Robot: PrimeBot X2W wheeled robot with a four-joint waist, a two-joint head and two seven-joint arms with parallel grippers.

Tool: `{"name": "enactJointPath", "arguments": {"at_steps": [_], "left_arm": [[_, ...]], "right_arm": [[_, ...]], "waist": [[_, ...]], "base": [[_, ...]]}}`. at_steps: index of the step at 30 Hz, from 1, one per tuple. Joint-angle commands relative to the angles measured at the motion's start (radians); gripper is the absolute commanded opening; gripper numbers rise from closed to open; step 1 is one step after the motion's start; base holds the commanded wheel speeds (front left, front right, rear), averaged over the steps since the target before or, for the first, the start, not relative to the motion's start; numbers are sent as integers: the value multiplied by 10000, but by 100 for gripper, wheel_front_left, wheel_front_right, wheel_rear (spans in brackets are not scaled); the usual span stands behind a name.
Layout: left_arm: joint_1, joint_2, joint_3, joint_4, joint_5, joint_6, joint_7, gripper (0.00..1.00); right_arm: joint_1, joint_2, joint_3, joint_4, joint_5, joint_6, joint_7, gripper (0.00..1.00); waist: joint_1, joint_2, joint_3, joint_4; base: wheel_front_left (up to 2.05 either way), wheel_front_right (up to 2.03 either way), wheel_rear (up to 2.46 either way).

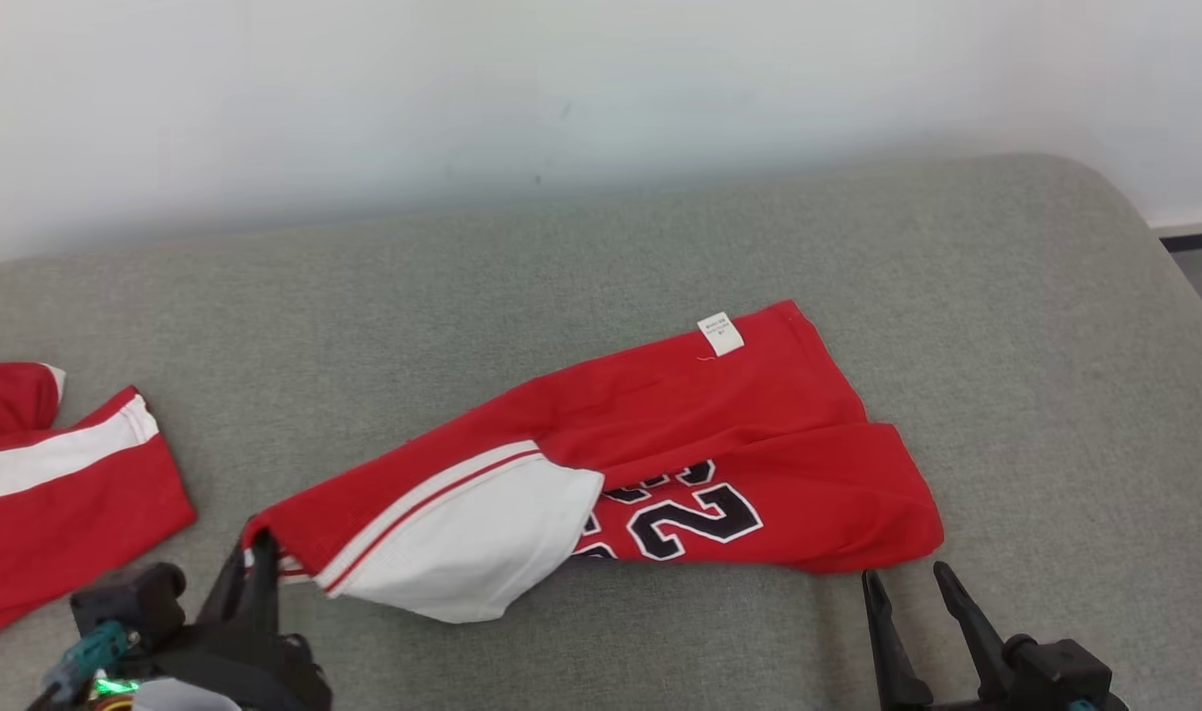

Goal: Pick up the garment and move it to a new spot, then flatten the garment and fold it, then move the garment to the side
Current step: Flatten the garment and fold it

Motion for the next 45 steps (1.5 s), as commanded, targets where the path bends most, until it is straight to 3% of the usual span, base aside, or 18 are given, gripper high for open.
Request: {"name": "enactJointPath", "arguments": {"at_steps": [1,7,14,15,16,17,27,36,40,45], "left_arm": [[-343,114,85,491,176,30,-85,0],[-1251,547,243,2585,587,66,-543,0],[-2261,672,189,4177,996,41,-1289,0],[-2339,630,163,4339,1035,39,-1405,29],[-2398,586,156,4476,1071,42,-1553,94],[-2448,544,153,4553,1089,61,-1709,100],[-1852,101,436,4253,679,-182,-2791,100],[-255,-376,596,3281,299,-346,-2978,100],[392,-800,919,2270,365,-379,-3040,100],[1421,-1701,1624,352,1030,-928,-3034,100]], "right_arm": [[-115,-8,-22,-78,-90,-25,27,100],[-233,-8,-150,-252,-252,-25,116,100],[-290,-7,-177,-431,-288,-25,192,100],[-277,-6,-173,-452,-284,-25,200,100],[-267,-6,-167,-468,-279,-25,210,100],[-255,-6,-180,-486,-266,-25,223,100],[-100,-6,-394,-413,-109,-25,156,100],[69,-9,-524,-303,-76,-27,160,100],[175,-7,-576,-287,-68,-25,222,100],[299,-7,-614,-238,-10,-25,388,100]], "waist": [[1,0,220,-197],[1,0,583,-591],[1,0,860,-832],[1,0,867,-843],[1,0,866,-855],[1,0,863,-860],[1,0,569,-546],[1,0,-11,59],[1,0,-288,310],[1,0,-636,497]], "base": [[0,0,0],[0,0,0],[0,0,0],[0,0,0],[0,0,0],[0,0,0],[0,0,0],[0,0,0],[0,0,0],[0,0,0]]}}
